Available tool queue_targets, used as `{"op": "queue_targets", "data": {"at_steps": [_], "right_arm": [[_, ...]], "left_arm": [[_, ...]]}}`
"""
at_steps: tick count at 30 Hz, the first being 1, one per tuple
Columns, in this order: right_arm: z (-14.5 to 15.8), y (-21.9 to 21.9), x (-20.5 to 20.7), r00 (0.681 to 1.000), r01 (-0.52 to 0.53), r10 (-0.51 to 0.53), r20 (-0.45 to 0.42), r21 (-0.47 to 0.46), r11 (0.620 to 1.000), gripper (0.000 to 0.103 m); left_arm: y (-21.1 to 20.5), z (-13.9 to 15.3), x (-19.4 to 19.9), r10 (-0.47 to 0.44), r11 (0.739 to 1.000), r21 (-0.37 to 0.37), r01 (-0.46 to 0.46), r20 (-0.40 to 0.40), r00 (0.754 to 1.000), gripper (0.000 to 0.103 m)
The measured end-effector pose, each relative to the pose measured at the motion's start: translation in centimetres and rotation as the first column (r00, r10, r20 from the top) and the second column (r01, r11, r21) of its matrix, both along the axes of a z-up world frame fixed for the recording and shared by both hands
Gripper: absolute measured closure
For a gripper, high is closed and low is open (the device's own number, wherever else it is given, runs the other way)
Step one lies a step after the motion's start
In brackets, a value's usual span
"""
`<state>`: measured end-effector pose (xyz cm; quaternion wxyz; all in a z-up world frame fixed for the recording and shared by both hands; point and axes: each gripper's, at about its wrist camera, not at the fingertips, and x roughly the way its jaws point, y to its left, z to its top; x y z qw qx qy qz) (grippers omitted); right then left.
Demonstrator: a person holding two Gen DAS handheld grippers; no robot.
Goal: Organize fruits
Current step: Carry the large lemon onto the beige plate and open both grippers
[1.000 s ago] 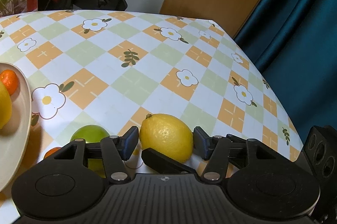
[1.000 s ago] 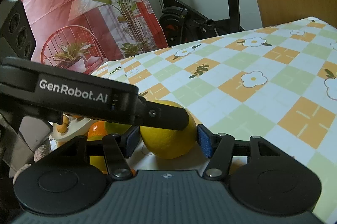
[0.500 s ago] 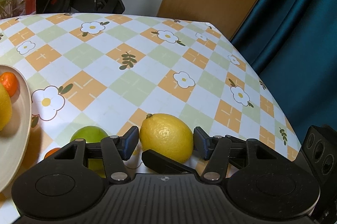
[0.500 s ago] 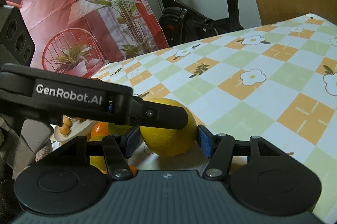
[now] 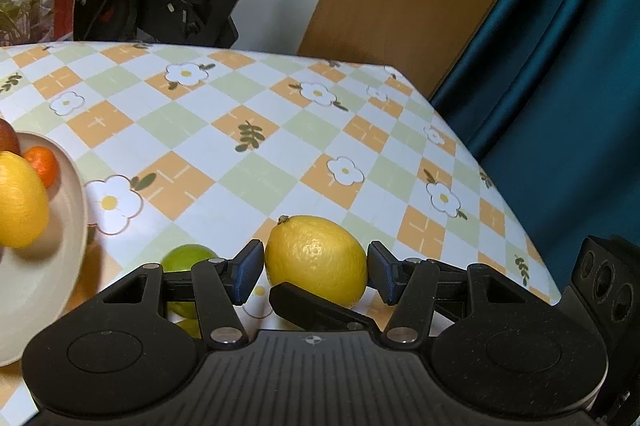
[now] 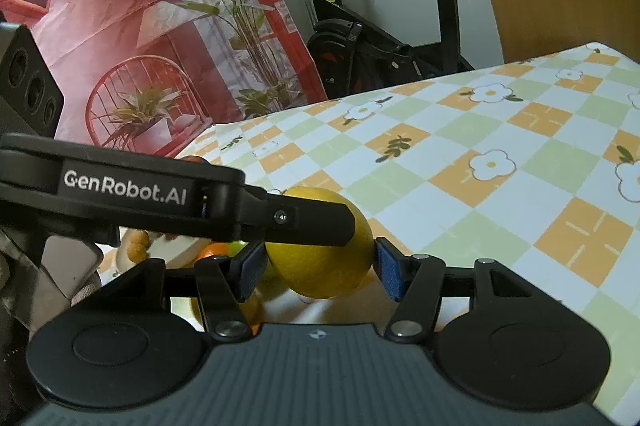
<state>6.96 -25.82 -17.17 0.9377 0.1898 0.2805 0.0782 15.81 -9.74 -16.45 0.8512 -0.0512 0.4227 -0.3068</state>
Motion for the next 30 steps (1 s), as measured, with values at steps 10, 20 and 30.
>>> {"op": "queue_targets", "data": {"at_steps": [10,20,30], "right_arm": [[3.0,3.2,1.9,0.997,-0.084,0.083,-0.003,-0.042,0.996,0.042],[4.0,11.5,6.7,0.967,-0.254,0.251,-0.045,-0.128,0.959,0.042],[1.7,18.7,10.5,0.935,-0.346,0.325,-0.141,-0.162,0.924,0.042]], "left_arm": [[5.6,1.9,-0.4,0.11,0.989,-0.098,-0.108,0.013,0.994,0.044],[14.6,1.8,0.2,0.273,0.952,-0.143,-0.272,-0.012,0.962,0.044],[19.6,-0.7,1.1,0.37,0.922,-0.1,-0.374,-0.054,0.927,0.042]]}}
